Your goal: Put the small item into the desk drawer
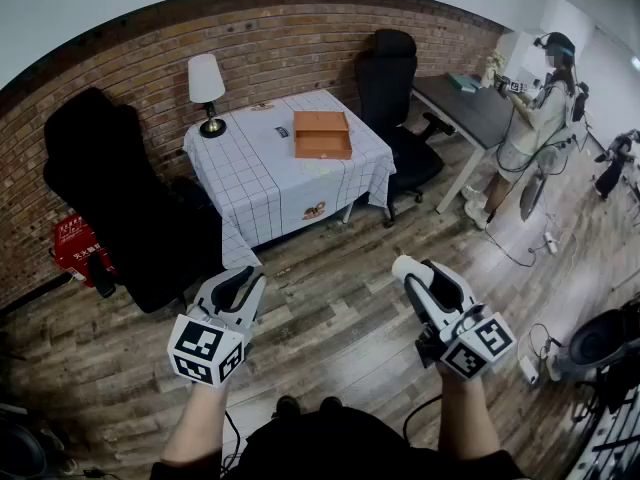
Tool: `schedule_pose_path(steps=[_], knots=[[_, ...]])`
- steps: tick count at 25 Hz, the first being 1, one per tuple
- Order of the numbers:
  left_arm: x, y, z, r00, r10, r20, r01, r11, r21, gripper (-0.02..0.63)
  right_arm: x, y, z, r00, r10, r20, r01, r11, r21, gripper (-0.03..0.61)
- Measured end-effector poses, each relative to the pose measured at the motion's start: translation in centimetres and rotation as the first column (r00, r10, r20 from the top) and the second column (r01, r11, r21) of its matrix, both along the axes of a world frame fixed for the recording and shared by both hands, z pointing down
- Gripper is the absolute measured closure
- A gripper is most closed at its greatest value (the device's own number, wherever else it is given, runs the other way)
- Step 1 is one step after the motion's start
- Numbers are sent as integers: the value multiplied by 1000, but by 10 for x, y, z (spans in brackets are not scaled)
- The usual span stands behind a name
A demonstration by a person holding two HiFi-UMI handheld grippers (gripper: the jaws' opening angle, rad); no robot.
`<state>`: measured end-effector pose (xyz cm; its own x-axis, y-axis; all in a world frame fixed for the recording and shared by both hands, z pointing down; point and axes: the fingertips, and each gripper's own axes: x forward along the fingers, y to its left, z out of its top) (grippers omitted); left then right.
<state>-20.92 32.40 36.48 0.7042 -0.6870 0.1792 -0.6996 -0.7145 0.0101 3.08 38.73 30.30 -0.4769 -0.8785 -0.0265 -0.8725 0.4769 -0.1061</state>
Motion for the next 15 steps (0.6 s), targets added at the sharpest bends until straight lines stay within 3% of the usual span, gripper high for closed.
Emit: schedule_pose_path(steps=[5,15], knots=[[-2,12,-5,1000,-23,-2,23,1000,3,548,1,14,-3,1000,-11,5,11,1000,3,417],[35,28,-8,1000,-15,2,15,1000,-6,548,42,37,-6,1000,2,26,-2,1000,11,417]])
